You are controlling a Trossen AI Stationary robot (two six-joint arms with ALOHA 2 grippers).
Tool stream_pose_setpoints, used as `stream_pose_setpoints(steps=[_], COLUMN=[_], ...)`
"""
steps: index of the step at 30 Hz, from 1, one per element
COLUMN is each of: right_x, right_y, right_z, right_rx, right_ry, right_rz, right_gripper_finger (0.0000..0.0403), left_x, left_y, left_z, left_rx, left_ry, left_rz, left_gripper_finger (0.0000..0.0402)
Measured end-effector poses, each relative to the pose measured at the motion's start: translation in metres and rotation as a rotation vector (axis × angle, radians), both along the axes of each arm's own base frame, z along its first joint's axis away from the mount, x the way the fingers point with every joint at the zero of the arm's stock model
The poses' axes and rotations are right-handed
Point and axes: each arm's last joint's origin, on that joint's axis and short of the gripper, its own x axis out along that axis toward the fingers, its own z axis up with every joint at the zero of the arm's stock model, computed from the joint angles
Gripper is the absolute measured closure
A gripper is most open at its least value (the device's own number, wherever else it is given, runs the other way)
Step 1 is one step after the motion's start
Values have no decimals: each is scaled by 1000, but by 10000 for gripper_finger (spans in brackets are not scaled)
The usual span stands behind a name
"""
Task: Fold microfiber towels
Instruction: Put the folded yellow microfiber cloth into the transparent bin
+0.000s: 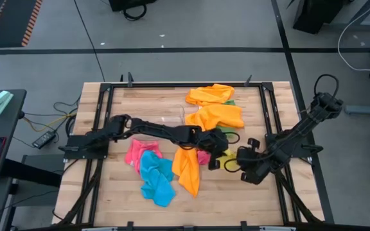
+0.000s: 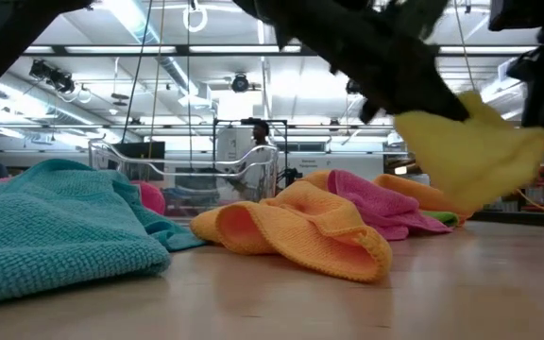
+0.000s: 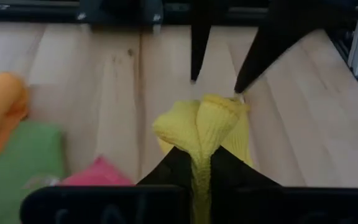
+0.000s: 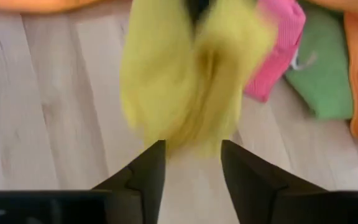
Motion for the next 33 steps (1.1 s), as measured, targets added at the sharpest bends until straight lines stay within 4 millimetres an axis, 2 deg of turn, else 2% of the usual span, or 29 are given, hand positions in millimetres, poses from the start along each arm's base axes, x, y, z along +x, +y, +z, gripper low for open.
stream_pose_setpoints(steps=[4,8,14,19,24,30,33], right_x=[-9,-16,-21,-21,-20,-20,-20], right_y=[7,14,20,20,19,19,19], right_z=[0,1,3,3,4,4,4], right_rx=[-6,-43,-88,-102,-138,-137,-135], right_ry=[-2,-89,-171,-210,-255,-261,-262], right_rz=[0,-12,-4,-18,-31,-39,-43], right_gripper_finger=[209,202,201,201,201,201,201], left_x=[-15,-35,-80,-121,-145,-149,-148], left_y=[1,-4,-5,1,14,42,56], left_z=[14,34,77,112,120,116,113], left_rx=[22,53,110,321,487,601,622], left_ry=[89,180,323,404,515,591,629], left_rz=[-11,-3,39,199,338,459,451], left_gripper_finger=[375,370,373,367,371,366,364])
